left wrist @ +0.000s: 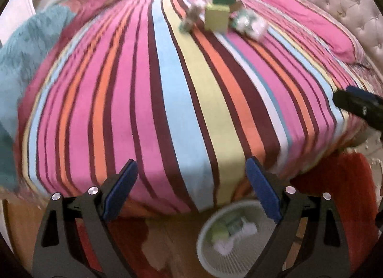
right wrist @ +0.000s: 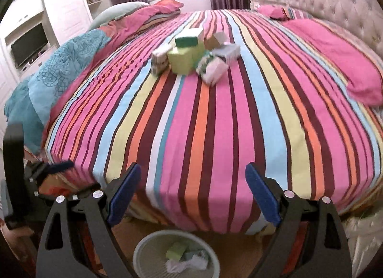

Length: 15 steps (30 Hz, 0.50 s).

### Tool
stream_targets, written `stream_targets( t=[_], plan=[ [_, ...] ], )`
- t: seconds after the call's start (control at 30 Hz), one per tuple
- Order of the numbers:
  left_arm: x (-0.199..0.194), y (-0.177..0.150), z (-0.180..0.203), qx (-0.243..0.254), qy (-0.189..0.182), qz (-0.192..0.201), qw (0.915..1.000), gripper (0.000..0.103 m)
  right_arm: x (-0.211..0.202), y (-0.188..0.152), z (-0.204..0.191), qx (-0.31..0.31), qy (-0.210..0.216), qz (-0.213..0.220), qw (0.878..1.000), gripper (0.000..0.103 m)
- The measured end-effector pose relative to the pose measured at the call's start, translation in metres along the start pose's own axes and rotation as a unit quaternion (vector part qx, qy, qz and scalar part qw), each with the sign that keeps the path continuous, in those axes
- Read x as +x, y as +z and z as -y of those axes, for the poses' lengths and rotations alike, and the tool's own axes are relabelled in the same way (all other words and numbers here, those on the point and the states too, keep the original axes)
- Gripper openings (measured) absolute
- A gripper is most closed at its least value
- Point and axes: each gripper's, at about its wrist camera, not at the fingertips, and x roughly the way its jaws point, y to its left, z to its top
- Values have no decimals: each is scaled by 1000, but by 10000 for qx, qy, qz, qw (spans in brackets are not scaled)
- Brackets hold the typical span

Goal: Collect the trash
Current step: 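Move both tools back toward the remaining boxes on the bed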

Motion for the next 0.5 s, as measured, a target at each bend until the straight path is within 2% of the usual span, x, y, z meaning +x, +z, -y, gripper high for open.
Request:
stream_targets(
  t=[0.2,0.5],
  plan=[
    [10,54,-10,-29,31,408,9992,89,15,33,-1,-257,-93,126,9995,84],
    [47,113,-12,4,100,485,9988,89,52,76,6,-487,-213,94,9985,84]
  ],
)
